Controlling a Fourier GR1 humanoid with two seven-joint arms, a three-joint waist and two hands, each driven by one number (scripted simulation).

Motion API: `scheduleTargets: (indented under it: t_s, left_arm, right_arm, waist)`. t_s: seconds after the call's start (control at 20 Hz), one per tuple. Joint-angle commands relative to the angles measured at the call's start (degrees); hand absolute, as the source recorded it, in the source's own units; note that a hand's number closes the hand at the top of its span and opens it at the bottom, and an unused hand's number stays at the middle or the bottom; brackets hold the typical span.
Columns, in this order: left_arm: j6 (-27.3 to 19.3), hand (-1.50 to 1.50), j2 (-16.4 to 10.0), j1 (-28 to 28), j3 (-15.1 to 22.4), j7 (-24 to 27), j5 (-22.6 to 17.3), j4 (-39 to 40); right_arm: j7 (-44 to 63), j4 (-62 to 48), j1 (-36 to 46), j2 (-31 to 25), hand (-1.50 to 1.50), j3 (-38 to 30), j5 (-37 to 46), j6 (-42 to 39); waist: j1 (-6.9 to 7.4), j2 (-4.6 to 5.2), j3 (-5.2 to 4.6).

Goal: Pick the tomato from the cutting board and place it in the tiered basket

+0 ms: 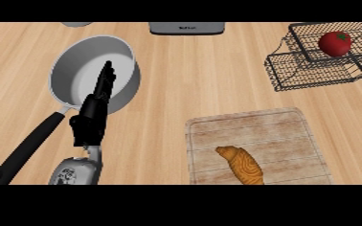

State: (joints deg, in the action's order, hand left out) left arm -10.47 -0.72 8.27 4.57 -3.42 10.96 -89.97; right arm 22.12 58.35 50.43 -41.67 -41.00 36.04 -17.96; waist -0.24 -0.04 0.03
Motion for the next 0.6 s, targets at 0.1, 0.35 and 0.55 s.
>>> scheduleTargets:
  t_s: [0.1, 0.35, 0.55]
  left_arm:
    - [1.5, 0.0, -1.3, 0.5, -2.0, 1.6, -1.6, 1.9]
    - [1.1, 0.0, -1.6, -1.9, -2.4, 2.1, -1.7, 0.7]
    - [0.4, 0.0, -0.9, -0.1, -2.9, 2.2, -1.6, 3.1]
  right_arm:
    - [-2.5, -4.6, -5.7, -8.2, -1.5, -12.0, -7.3, -1.1]
    - [-11.3, -8.1, -19.0, -14.2, -1.5, -21.9, -14.3, -10.2]
    - [-17.4, -13.5, -27.2, -19.0, -1.5, -28.4, -18.3, -16.6]
  waist:
    - [-0.66, 0.08, 0.03]
    - [-1.5, -0.15, 0.06]
    - [-1.83, -0.1, 0.03]
